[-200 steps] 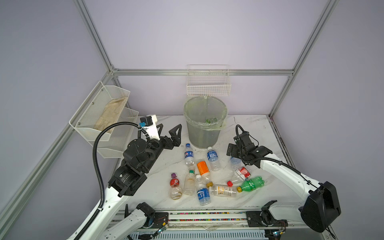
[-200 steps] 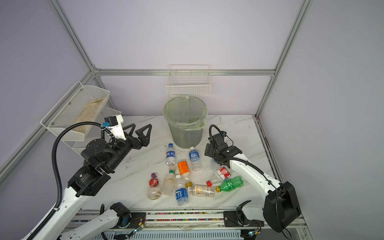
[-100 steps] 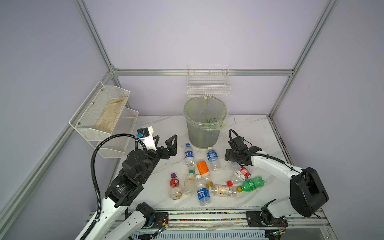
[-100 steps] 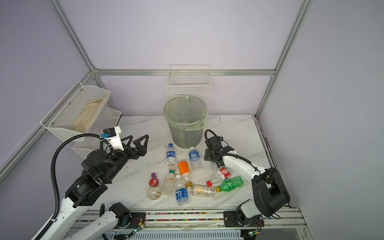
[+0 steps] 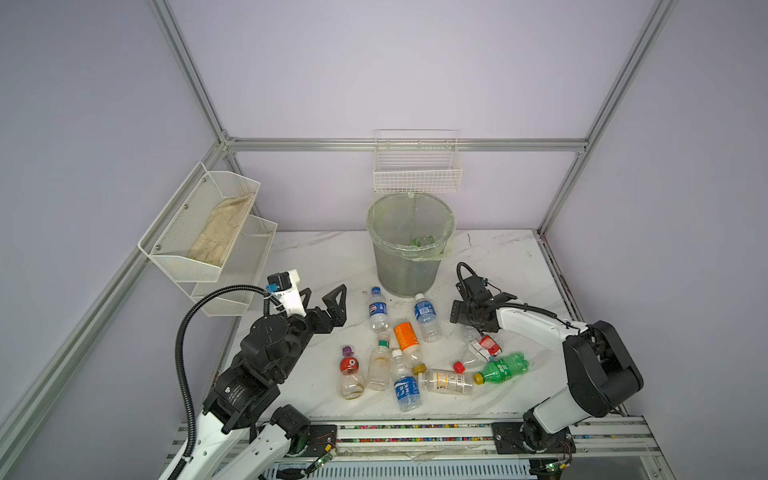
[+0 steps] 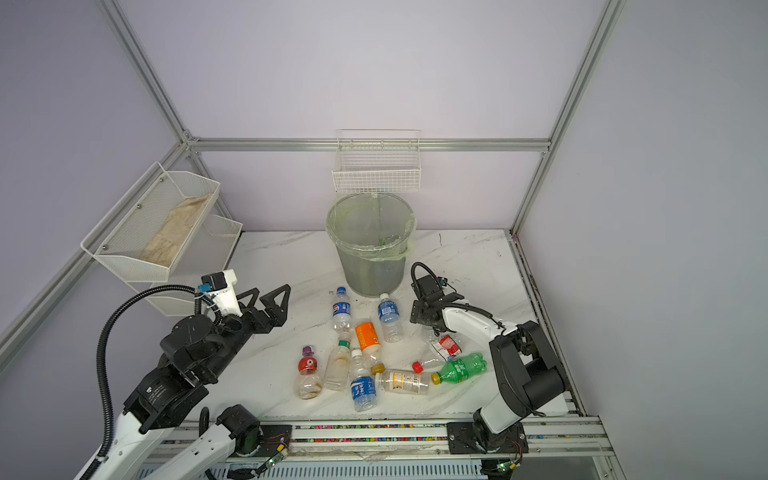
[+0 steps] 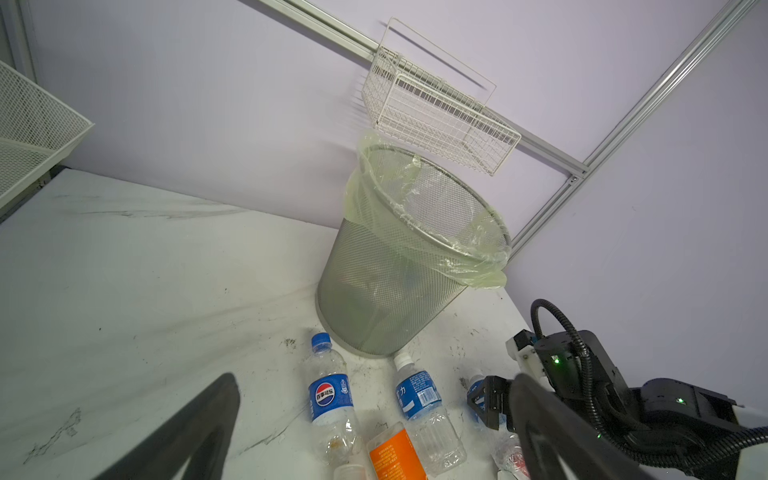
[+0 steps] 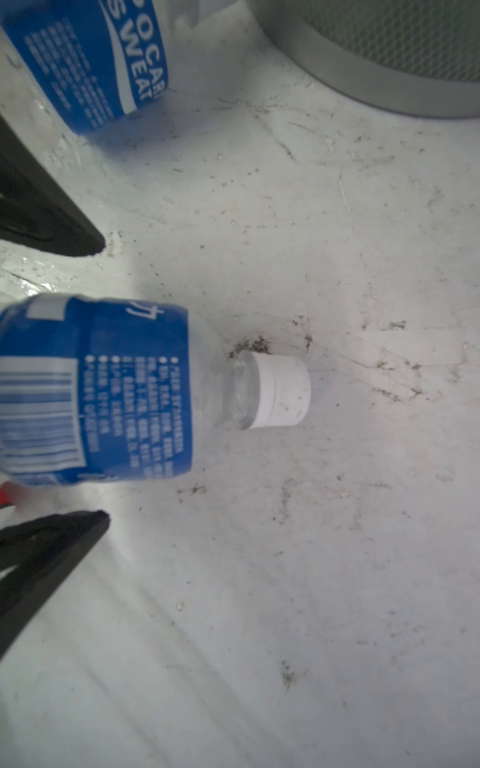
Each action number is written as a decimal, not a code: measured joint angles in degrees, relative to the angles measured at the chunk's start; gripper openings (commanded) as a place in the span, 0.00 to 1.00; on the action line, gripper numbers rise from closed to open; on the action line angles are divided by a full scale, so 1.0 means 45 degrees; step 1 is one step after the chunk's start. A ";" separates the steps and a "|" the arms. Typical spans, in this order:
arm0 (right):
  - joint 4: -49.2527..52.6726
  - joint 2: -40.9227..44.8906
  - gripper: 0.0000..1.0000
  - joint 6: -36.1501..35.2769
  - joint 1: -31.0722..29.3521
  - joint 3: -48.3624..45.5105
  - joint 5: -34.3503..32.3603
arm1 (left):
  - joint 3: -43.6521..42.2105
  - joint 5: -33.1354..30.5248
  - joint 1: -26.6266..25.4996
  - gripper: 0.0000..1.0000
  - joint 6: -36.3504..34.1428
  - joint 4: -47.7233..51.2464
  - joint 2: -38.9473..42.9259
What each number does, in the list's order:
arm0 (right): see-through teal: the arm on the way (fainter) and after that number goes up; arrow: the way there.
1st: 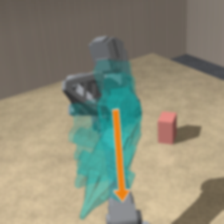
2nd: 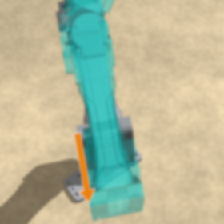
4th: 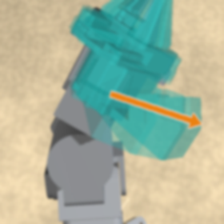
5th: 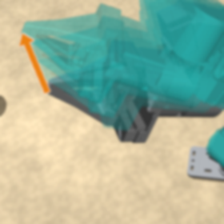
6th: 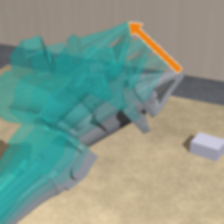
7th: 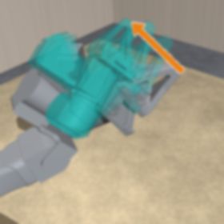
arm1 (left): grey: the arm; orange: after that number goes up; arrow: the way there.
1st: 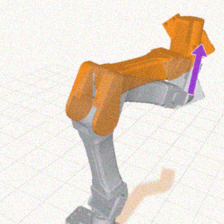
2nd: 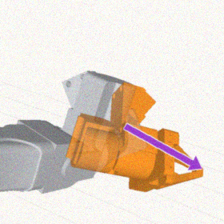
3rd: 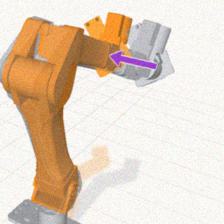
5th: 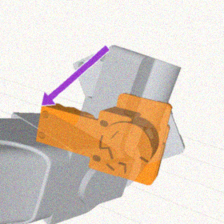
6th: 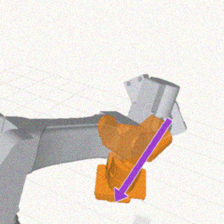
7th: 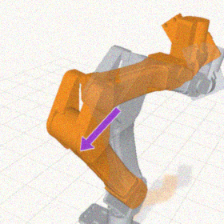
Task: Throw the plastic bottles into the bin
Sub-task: 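Withdraw the left gripper while the right gripper grasps a blue-label water bottle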
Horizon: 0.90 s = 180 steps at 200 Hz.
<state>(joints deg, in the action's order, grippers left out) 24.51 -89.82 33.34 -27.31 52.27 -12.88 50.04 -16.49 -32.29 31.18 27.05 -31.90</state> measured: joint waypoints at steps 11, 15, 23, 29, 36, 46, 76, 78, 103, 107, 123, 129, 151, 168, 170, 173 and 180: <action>-0.0068 -0.0083 0.97 -0.0005 0.0044 -0.0078 0.0078 | -0.0097 -0.0063 0.0000 1.00 0.0112 0.0223 0.0214; -0.0097 -0.0117 0.97 -0.0005 0.0058 -0.0097 0.0102 | -0.0117 -0.0078 0.0000 1.00 0.0165 0.0287 0.0277; -0.0155 -0.0175 0.96 -0.0015 0.0073 -0.0121 0.0155 | -0.0160 -0.0121 0.0000 1.00 0.0214 0.0393 0.0423; -0.0185 -0.0214 0.96 -0.0024 0.0083 -0.0126 0.0194 | -0.0199 -0.0155 0.0000 1.00 0.0257 0.0442 0.0515; -0.0243 -0.0257 0.95 -0.0039 0.0092 -0.0136 0.0253 | -0.0228 -0.0185 0.0000 1.00 0.0277 0.0520 0.0622; -0.0316 -0.0291 0.94 -0.0039 0.0092 -0.0146 0.0325 | -0.0253 -0.0233 0.0000 1.00 0.0296 0.0636 0.0743; -0.0457 -0.0306 0.88 -0.0102 0.0097 -0.0146 0.0457 | -0.0272 -0.0398 0.0000 1.00 0.0335 0.0976 0.0913; -0.0461 -0.0306 0.88 -0.0107 0.0097 -0.0146 0.0457 | -0.0272 -0.0403 0.0000 1.00 0.0340 0.0986 0.0918; -0.0568 -0.0306 0.82 -0.0136 0.0117 -0.0146 0.0520 | -0.0277 -0.0466 0.0000 1.00 0.0500 0.1156 0.0986; -0.0588 -0.0306 0.80 -0.0126 0.0126 -0.0146 0.0534 | -0.0282 -0.0476 0.0000 1.00 0.0505 0.1161 0.0991; -0.0646 -0.0306 0.74 -0.0136 0.0165 -0.0146 0.0554 | -0.0355 -0.0515 0.0000 1.00 0.0505 0.1171 0.1010; -0.0651 -0.0306 0.71 -0.0141 0.0175 -0.0146 0.0573 | -0.0379 -0.0529 0.0000 1.00 0.0505 0.1185 0.1010; -0.0714 -0.0306 0.58 -0.0136 0.0180 -0.0141 0.0588 | -0.0427 -0.0554 0.0000 1.00 0.0510 0.1214 0.1030; -0.0792 -0.0301 0.51 -0.0126 0.0199 -0.0136 0.0607 | -0.0437 -0.0607 0.0000 1.00 0.0510 0.1243 0.1059; -0.0792 -0.0301 0.50 -0.0131 0.0199 -0.0136 0.0612 | -0.0437 -0.0622 0.0000 1.00 0.0510 0.1248 0.1064; -0.0797 -0.0301 0.49 -0.0126 0.0204 -0.0136 0.0617 | -0.0437 -0.0631 0.0000 1.00 0.0510 0.1253 0.1073; -0.0797 -0.0301 0.47 -0.0126 0.0204 -0.0136 0.0617 | -0.0437 -0.0641 0.0000 1.00 0.0510 0.1258 0.1083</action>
<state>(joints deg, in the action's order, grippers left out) 20.93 -91.18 32.77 -26.39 51.66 -10.11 48.07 -19.38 -32.29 33.47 32.71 -27.03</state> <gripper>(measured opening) 0.626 0.997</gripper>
